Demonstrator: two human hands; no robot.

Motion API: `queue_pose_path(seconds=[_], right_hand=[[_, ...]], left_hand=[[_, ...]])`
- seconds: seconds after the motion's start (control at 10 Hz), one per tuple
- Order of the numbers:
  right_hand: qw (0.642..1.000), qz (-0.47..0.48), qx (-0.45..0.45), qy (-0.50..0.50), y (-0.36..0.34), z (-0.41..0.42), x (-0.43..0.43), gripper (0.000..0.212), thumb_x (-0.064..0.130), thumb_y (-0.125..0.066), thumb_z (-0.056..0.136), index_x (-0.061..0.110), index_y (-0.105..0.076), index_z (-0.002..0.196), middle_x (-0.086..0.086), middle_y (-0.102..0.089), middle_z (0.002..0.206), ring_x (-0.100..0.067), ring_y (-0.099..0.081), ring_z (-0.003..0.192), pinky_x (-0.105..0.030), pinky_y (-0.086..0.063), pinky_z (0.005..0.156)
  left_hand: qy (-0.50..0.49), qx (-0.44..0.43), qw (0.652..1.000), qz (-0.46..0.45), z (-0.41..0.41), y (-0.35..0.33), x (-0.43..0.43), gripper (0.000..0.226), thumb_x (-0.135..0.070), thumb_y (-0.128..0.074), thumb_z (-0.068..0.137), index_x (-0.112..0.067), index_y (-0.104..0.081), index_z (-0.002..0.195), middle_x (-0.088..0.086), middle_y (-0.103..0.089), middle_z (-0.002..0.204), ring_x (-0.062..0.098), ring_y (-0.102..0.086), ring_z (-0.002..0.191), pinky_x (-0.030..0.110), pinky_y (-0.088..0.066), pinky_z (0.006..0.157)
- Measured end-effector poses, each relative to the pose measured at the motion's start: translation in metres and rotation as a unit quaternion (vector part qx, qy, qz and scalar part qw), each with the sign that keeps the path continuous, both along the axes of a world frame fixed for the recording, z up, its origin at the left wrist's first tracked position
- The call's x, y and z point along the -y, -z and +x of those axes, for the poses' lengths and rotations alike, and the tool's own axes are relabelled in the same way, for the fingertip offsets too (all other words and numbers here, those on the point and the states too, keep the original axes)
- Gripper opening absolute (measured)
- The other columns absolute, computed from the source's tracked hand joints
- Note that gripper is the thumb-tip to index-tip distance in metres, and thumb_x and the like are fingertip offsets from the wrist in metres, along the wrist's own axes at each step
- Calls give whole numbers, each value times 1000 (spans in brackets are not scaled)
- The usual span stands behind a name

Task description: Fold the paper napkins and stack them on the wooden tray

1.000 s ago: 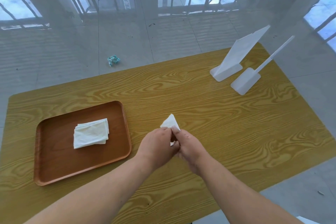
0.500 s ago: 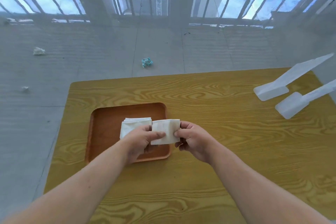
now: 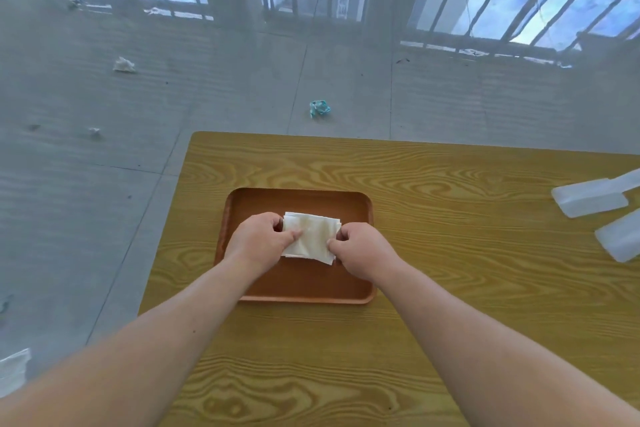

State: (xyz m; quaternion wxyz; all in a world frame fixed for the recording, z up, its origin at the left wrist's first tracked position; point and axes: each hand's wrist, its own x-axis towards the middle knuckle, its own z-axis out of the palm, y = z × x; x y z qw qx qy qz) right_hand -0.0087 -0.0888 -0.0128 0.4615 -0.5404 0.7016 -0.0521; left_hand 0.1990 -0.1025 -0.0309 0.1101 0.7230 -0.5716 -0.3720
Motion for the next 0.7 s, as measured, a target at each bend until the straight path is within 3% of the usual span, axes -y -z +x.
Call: queue_pose_path(seconds=[0.1, 0.2, 0.3, 0.4, 0.5, 0.7], right_hand=[[991, -60, -110, -45, 5, 3, -3, 17, 36, -56, 89, 19, -57, 85, 2, -67, 83, -23, -63, 77, -38, -47, 59], [952, -224, -177, -114, 11, 3, -13, 22, 37, -56, 91, 20, -56, 105, -1, -60, 102, -25, -55, 95, -39, -48, 79], [922, -275, -158, -224, 20, 4, -24, 49, 36, -55, 94, 17, -54, 139, -6, -59, 136, -27, -49, 126, -43, -44, 108], [916, -222, -160, -293, 31, 4, -29, 60, 37, -51, 98, 18, -43, 154, -7, -46, 159, -28, -34, 149, -44, -30, 123], [917, -185, -167, -312, 36, 2, -32, 64, 39, -50, 99, 20, -35, 158, -7, -35, 167, -28, -24, 156, -44, -21, 128], [920, -219, -170, -276, 11, 1, -25, 65, 52, -35, 105, 24, -24, 163, -7, -23, 172, -29, -6, 161, -47, -5, 130]], left_hand=[[14, 77, 996, -49, -3, 2, -4, 33, -52, -73, 84, -25, -60, 98, -7, -62, 98, 17, -59, 89, 37, -51, 73], [127, 161, 963, -174, -8, 3, -18, 55, -52, -68, 84, -23, -50, 127, 2, -52, 126, 26, -50, 112, 43, -47, 91], [286, 195, 915, -208, -10, 9, -30, 63, -57, -58, 87, -22, -50, 138, 6, -51, 147, 28, -46, 131, 47, -41, 106], [345, 214, 900, -157, -10, 18, -34, 72, -62, -55, 89, -21, -48, 147, 5, -46, 157, 26, -36, 145, 45, -28, 119], [357, 217, 899, -132, -10, 21, -36, 77, -65, -54, 89, -21, -43, 151, 4, -44, 159, 24, -34, 147, 44, -25, 121], [332, 226, 904, -150, -11, -6, -27, 75, -70, -37, 91, -26, -41, 153, 4, -38, 163, 24, -31, 150, 48, -20, 124]])
